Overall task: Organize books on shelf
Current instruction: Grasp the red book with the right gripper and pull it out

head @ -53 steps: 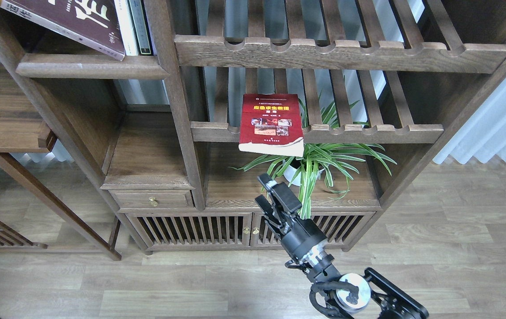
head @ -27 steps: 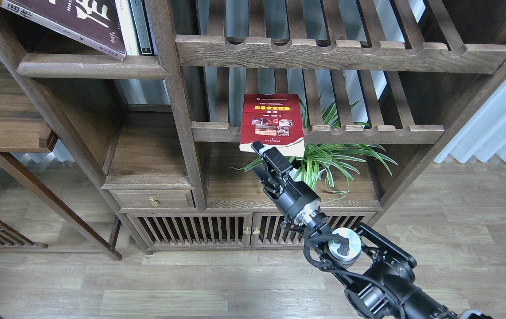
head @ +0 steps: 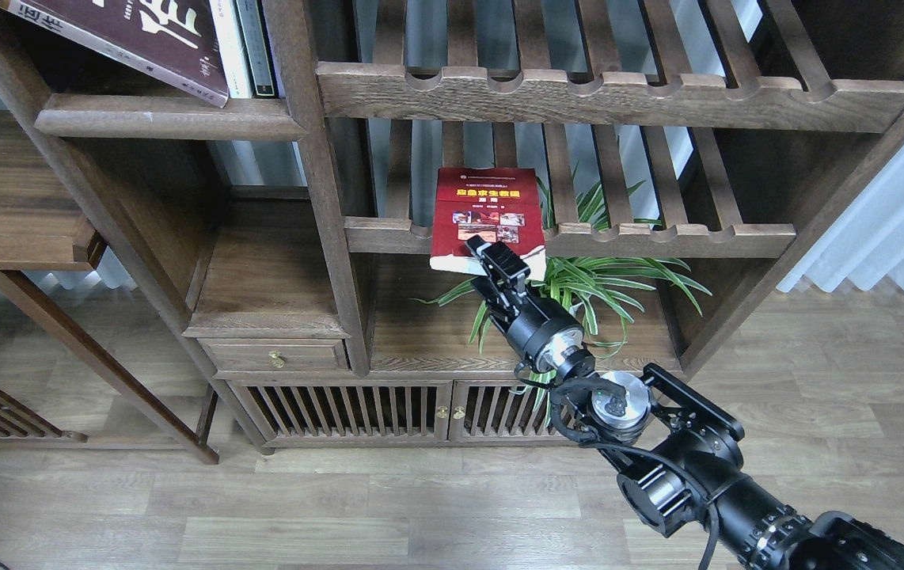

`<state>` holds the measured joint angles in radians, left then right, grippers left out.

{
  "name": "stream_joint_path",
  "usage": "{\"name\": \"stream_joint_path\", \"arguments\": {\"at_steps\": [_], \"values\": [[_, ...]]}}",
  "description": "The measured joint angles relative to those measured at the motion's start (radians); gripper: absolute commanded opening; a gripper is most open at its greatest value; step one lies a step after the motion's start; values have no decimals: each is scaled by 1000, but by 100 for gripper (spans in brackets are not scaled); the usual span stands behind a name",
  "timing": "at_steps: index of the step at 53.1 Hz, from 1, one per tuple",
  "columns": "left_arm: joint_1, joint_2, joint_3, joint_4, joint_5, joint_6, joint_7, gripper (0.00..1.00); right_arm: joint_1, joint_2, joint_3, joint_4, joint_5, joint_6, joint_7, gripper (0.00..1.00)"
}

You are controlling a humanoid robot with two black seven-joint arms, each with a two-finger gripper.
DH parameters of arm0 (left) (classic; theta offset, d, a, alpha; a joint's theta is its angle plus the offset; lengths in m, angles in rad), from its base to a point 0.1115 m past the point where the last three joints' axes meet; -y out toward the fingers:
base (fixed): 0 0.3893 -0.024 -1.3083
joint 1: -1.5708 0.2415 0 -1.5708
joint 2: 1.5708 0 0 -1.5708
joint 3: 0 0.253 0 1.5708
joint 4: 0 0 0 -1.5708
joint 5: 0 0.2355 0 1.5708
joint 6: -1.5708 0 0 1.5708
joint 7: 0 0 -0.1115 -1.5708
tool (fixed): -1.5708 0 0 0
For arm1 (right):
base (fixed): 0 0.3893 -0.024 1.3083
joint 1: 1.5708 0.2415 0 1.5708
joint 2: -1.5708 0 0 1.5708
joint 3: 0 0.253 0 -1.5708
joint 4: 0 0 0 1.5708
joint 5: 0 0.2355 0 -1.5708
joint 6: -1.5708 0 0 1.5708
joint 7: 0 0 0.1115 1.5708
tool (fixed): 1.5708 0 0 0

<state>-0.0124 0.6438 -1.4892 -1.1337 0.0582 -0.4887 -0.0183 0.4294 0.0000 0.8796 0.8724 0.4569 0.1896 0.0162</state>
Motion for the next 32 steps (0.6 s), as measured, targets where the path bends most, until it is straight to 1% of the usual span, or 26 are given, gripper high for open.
{"name": "stream_joint_path", "arguments": {"at_steps": [22,26,32], "values": [[4,-13,0,11,0,0,-2,100,-4,0,-3,13,0,18,-7,5],[4,-20,3,20,0,0,-4,100,-7,0,-2,34,2,44,-6,5],[0,-48,8,24,0,0,-4,100,-15,0,-4,100,9,119,-9,5]]}}
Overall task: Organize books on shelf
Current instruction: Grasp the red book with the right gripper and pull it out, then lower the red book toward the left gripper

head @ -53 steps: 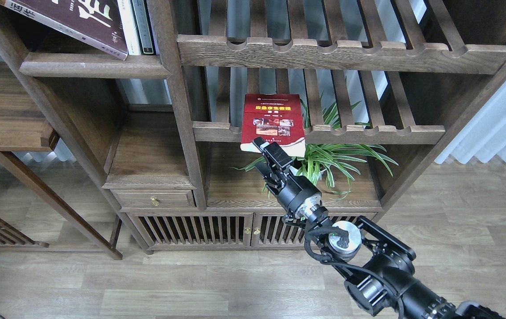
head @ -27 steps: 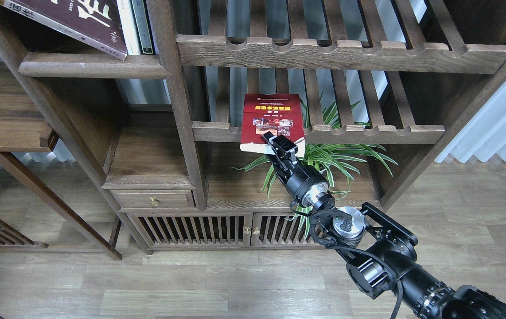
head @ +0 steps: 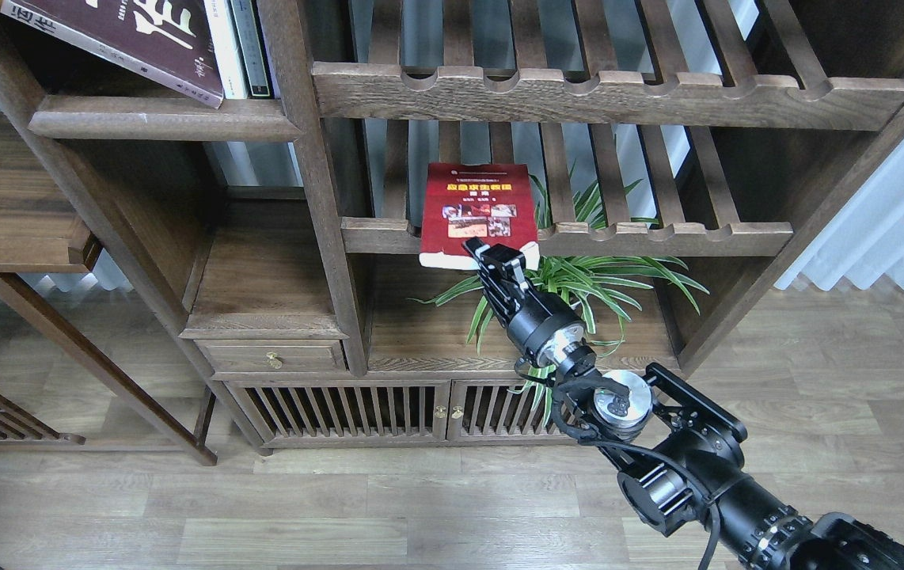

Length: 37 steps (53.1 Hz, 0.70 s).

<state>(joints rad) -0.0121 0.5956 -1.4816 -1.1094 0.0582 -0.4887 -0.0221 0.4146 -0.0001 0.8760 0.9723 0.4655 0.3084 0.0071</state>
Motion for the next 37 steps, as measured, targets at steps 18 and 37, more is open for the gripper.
{"name": "stream_joint_path", "arguments": {"at_steps": [18,37], "values": [[31,-89,3,29,0,0,-6,100,-218,0,-30,361,4,53,-23,5],[108,-148,39,14,-138,0,-11,100,-433,-54,-85,519,-11,177,-53,5]]}}
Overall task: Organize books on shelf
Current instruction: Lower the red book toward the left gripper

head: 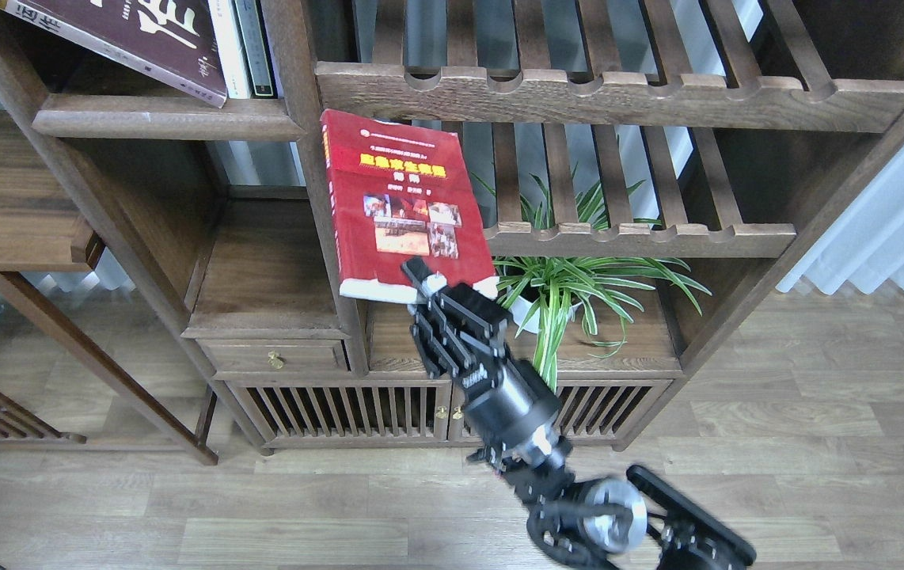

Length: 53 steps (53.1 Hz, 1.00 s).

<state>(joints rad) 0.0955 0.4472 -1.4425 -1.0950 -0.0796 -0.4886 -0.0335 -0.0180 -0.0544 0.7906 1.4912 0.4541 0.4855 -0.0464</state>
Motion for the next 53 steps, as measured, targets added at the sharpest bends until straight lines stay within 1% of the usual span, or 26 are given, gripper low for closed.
{"name": "stream_joint_path", "arguments": {"at_steps": [7,16,24,31,35,36,37,43,53], "values": [[52,-2,72,-1,-38,0,-6,100,-35,-48,41,3,-1,3,-19,5],[61,-50,118,-4,-47,0,-17,100,-54,-107,50,3,1,4,-42,5],[32,-116,146,6,-47,0,-18,100,-81,-152,26,-4,2,3,-98,6],[9,-125,229,9,-98,0,-21,100,-117,-171,11,-14,3,3,-125,6],[-17,-118,297,3,-179,0,-21,100,-130,-174,-1,-26,-1,3,-155,6],[-23,-114,320,0,-203,0,-21,100,-132,-174,-5,-32,-3,3,-166,6],[-40,-96,392,-5,-268,0,-21,100,-135,-171,-13,-59,-9,3,-201,6],[-77,-77,465,-17,-328,0,-26,100,-131,-169,-16,-120,-10,3,-226,6],[-105,-67,509,-77,-359,0,-41,100,-113,-143,-18,-227,-3,3,-240,6]]}}
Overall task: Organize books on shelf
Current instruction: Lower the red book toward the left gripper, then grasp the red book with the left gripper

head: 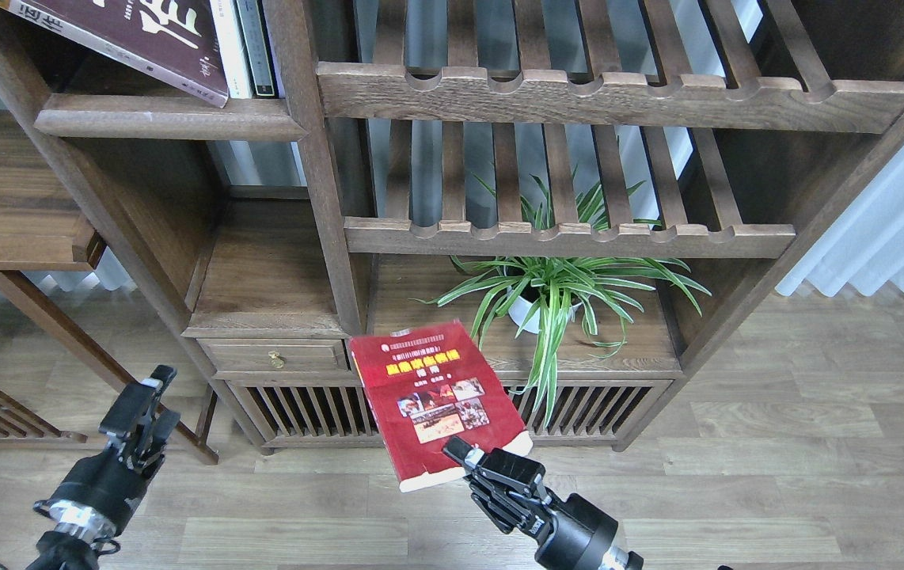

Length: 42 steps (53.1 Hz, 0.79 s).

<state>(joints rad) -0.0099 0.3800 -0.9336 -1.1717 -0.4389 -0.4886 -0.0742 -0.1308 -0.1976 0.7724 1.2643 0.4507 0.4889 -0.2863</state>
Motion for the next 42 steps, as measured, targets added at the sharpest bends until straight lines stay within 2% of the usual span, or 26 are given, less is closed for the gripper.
{"name": "stream_joint_path", "arguments": {"at_steps": [15,33,42], "values": [[-16,2,83,-45,0,0,1,99,16,63,-11,-51,-6,0,-35,6],[-19,1,168,-87,-1,0,-10,98,52,108,-116,-48,-9,0,-39,6],[-22,-6,242,-116,-2,0,-16,92,37,166,-125,-48,-44,0,-37,6]]}}
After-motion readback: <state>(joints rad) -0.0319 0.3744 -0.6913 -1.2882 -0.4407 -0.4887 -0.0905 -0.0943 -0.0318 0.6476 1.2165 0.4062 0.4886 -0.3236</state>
